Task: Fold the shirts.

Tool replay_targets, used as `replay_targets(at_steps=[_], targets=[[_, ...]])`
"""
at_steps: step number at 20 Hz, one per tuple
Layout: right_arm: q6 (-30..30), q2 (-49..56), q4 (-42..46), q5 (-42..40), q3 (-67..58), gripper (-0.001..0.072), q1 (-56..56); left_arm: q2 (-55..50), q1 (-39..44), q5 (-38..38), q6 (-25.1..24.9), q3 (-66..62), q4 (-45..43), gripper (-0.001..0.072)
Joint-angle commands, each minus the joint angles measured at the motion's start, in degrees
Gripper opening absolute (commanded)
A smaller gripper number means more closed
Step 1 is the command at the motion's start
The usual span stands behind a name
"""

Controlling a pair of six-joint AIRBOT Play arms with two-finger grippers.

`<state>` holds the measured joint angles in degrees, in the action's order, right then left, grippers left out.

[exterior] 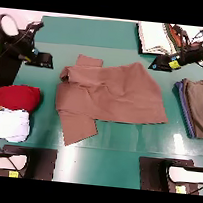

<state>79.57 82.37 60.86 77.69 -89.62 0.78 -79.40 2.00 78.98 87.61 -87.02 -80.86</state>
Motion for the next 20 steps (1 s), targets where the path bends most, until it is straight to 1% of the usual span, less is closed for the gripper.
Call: replay_targets(at_steps=[1, 4, 6, 8, 11, 13, 17, 19, 20], targets=[[-1.8, -8.3, -1.4, 0.0, 9.4, 0.0388, 1.3, 9.9, -4.1, -3.9, 0.0, 17.3, 3.3, 0.0602], [-2.1, -15.0, -1.4, -2.4, 17.3, 0.0388, 1.1, 16.8, -4.3, -8.4, 0.3, 35.1, 5.7, 0.0602], [-2.1, -18.5, -1.4, -4.9, 21.2, 0.0388, 1.2, 18.3, -4.3, -12.5, 0.4, 44.2, 10.9, 0.0601], [-2.1, -21.2, -1.4, -5.9, 24.0, 0.0387, 1.2, 18.3, -4.3, -16.8, 0.4, 49.4, 15.8, 0.0602], [-2.1, -23.3, -1.4, -5.7, 24.5, 0.0387, 1.2, 18.3, -4.3, -22.6, 0.1, 53.4, 22.5, 0.0601], [-2.1, -24.1, -1.4, -5.7, 24.5, 0.0387, 1.2, 18.3, -3.5, -24.7, -1.8, 53.9, 25.9, 0.0601], [-2.1, -24.4, -1.4, -5.5, 24.5, 0.0388, 1.2, 18.3, 2.3, -31.3, -2.1, 53.9, 27.5, 0.0600], [-2.1, -24.4, -1.2, -4.6, 24.5, 0.0387, 1.4, 18.3, 2.7, -31.6, 0.0, 53.9, 27.4, 0.0587], [-2.1, -24.4, -1.2, -3.7, 24.5, 0.0387, 1.9, 18.3, 2.7, -31.5, 0.4, 53.6, 27.0, 0.0342]])
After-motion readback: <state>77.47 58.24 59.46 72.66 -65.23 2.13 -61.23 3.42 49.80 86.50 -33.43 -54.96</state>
